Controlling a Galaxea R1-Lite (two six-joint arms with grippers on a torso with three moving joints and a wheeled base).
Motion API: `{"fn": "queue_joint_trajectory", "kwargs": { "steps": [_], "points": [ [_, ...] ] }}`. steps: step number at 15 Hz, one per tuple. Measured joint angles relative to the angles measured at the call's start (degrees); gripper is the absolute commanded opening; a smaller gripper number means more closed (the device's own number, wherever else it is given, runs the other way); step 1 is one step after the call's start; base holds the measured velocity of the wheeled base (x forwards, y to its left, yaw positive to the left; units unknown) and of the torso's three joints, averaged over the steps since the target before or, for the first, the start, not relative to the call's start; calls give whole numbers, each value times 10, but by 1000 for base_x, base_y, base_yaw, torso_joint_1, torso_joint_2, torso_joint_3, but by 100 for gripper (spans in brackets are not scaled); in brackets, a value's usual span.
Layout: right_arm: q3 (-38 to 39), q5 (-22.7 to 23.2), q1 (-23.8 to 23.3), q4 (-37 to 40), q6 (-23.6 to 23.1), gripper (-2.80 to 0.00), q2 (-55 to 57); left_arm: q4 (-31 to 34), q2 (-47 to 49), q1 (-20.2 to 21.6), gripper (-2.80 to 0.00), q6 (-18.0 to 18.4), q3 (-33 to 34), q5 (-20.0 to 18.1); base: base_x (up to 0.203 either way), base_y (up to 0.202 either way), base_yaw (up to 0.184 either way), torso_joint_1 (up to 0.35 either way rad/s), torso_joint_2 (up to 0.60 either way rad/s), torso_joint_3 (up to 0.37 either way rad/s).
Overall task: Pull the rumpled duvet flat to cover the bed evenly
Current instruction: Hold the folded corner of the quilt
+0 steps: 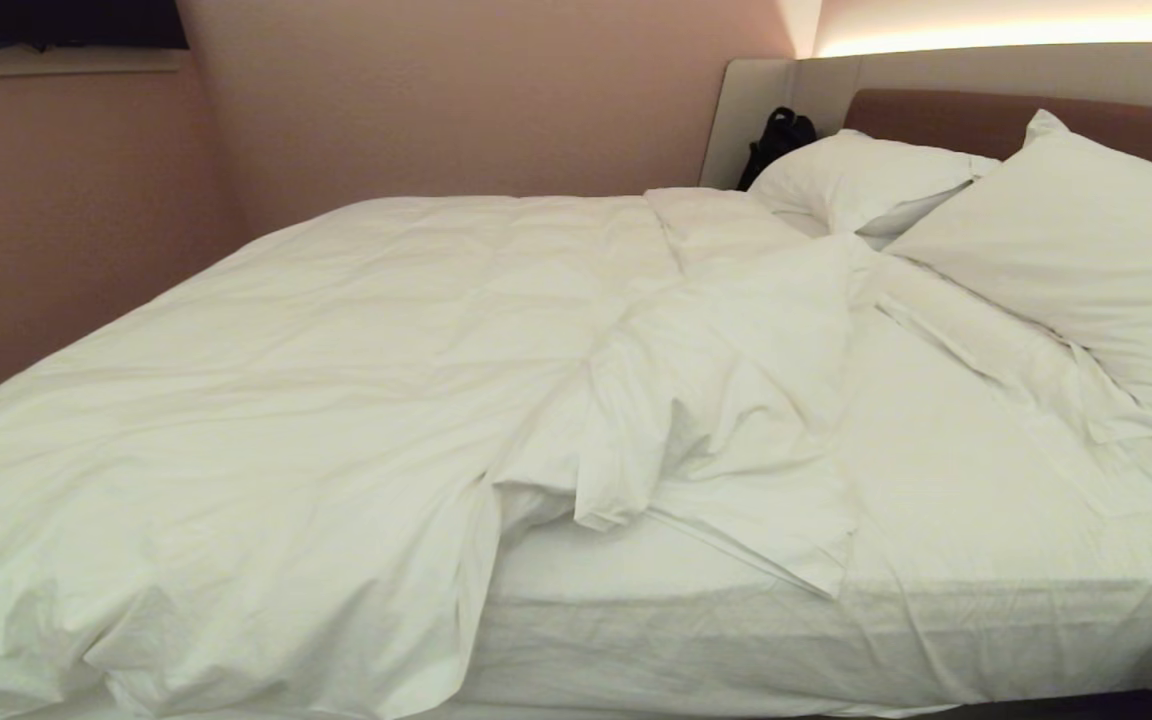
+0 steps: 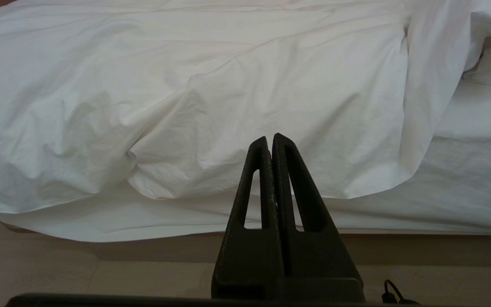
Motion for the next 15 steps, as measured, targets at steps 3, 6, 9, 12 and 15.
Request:
{"fn": "queue_joint_trajectory", "kwargs": {
  "steps": [3,6,9,12,15],
  "points": [
    [0,0,0,-1,0,-280,0,0,0,0,-280,0,0,0,0,0,0,0,0,0],
    [0,-1,0,-1,-6,-280,0,0,0,0,-280,0,0,0,0,0,0,0,0,0],
    [-20,-3,0,3,-6,-280,2,0,0,0,-280,0,0,0,0,0,0,0,0,0],
    [-124,6,0,25,0,-280,32,0,0,0,-280,0,0,0,0,0,0,0,0,0],
    [-194,35,0,46,23,-280,131,0,0,0,-280,0,0,0,0,0,0,0,0,0]
  ]
}}
